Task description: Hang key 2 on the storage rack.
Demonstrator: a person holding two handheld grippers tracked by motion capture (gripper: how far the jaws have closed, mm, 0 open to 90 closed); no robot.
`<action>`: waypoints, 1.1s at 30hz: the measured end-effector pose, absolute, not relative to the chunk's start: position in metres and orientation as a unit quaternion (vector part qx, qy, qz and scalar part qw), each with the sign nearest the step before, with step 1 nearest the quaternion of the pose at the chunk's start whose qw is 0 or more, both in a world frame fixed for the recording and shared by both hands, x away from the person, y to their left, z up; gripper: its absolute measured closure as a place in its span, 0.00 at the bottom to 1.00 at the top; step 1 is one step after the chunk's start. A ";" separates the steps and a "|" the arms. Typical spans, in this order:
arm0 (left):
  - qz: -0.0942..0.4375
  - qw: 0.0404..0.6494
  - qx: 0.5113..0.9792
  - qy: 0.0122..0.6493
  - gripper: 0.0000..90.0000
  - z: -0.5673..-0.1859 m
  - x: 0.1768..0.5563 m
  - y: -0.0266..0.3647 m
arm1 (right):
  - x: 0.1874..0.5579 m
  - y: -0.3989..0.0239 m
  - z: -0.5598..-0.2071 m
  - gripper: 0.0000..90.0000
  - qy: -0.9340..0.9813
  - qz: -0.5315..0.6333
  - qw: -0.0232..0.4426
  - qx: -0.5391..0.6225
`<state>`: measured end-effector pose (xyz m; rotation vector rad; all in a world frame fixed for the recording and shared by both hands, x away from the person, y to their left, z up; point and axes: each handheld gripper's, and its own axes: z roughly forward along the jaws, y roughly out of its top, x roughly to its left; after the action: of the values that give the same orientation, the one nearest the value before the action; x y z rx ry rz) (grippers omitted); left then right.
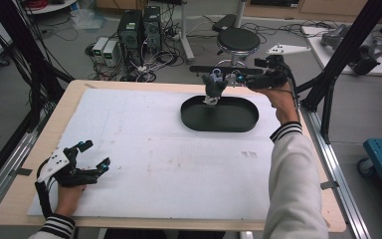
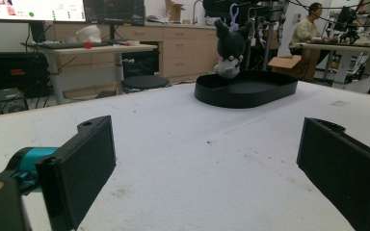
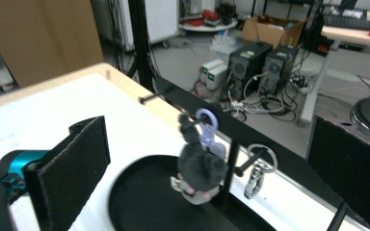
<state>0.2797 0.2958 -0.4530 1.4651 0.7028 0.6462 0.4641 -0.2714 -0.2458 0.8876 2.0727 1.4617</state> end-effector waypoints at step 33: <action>0.287 0.641 0.644 0.304 0.08 -0.453 0.279 0.295 | 0.295 -0.292 -0.415 0.01 0.674 0.596 0.305 0.313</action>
<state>0.2790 0.2953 -0.4531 1.4688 0.6925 0.6544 0.2950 -0.2922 -0.4152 0.8280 1.7835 1.5774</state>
